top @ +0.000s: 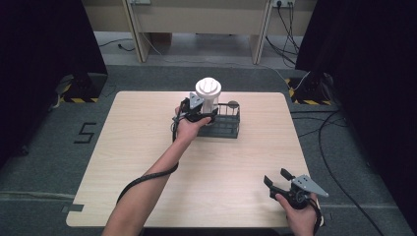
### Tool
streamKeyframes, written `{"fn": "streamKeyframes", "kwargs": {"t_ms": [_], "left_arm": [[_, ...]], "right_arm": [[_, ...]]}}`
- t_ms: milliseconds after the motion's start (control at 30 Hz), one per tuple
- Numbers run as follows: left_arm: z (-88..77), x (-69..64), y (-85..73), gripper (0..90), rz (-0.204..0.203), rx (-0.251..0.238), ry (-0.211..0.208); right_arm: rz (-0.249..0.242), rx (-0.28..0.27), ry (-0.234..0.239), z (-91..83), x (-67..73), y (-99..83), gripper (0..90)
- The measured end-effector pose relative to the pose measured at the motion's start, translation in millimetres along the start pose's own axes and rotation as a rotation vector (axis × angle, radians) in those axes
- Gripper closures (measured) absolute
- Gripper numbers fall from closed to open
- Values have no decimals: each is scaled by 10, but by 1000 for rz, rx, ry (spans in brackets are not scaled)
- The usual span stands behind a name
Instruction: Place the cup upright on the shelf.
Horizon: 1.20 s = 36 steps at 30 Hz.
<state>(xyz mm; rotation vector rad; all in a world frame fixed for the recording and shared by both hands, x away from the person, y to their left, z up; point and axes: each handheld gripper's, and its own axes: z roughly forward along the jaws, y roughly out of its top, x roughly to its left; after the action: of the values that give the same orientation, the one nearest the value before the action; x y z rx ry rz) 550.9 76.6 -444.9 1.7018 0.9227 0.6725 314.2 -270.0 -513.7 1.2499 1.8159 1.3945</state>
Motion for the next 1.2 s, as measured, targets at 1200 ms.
{"fn": "streamKeyframes", "kwargs": {"t_ms": [1200], "left_arm": [[-207,-23,-6,145,30,23,23]], "right_arm": [[19,4,4,0,-7,0,233]]}}
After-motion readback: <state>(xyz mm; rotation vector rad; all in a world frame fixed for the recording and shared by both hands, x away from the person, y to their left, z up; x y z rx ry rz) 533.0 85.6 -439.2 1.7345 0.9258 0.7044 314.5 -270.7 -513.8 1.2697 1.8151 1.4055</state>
